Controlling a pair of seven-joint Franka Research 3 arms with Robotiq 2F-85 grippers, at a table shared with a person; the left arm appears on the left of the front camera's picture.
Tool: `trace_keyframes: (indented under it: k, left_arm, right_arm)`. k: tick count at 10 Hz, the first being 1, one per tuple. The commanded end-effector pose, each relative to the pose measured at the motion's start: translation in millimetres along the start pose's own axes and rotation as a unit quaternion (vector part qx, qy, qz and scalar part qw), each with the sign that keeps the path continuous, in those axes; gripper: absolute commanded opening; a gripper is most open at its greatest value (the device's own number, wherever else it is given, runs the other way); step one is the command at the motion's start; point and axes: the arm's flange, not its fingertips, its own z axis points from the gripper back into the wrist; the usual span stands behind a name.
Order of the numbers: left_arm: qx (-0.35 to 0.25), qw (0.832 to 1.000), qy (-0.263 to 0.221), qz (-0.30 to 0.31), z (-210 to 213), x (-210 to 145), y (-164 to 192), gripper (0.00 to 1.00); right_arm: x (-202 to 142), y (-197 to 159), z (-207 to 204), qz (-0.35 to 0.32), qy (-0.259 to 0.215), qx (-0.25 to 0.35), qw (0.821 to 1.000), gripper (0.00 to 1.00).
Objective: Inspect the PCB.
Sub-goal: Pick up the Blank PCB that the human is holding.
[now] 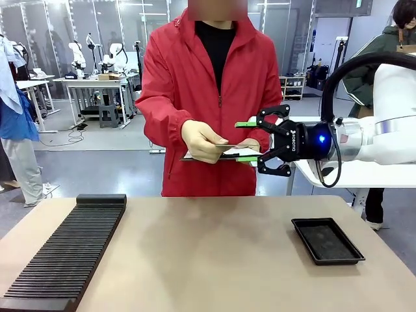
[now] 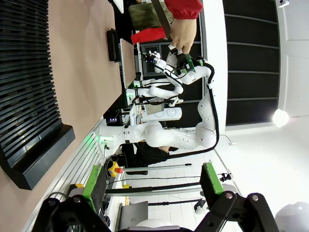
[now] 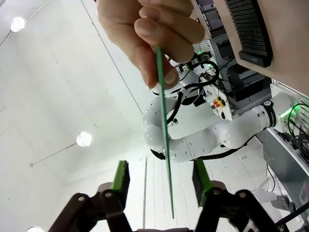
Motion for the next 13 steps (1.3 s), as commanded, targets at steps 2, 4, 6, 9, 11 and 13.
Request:
trace_keyframes:
  k: [2, 4, 6, 9, 11, 13]
  left_arm:
    - [0.000, 1.000, -0.001, -0.001, 1.0, -0.4, -0.5, 1.00]
    - [0.000, 1.000, -0.001, -0.001, 1.0, -0.4, -0.5, 1.00]
    - [0.000, 1.000, -0.001, -0.001, 1.0, -0.4, -0.5, 1.00]
    - [0.000, 1.000, -0.001, -0.001, 1.0, -0.4, -0.5, 1.00]
    - [0.000, 1.000, -0.001, -0.001, 1.0, -0.4, -0.5, 1.00]
    - [0.000, 1.000, -0.001, -0.001, 1.0, -0.4, -0.5, 1.00]
  right_arm:
    - [0.7, 1.4, -6.6, -0.003, 0.007, 0.014, 1.000, 0.26]
    - [-0.5, 0.6, -7.8, -0.004, 0.010, 0.016, 1.000, 0.06]
    - [0.5, -1.3, -8.8, -0.007, 0.011, 0.015, 1.000, 0.00]
    - [-1.1, -1.5, -9.4, -0.006, 0.012, 0.014, 1.000, 0.00]
    - [-1.1, -2.4, -10.2, -0.007, 0.012, 0.012, 1.000, 0.00]
    - [-0.5, -1.6, -4.3, -0.003, 0.007, 0.003, 1.000, 0.00]
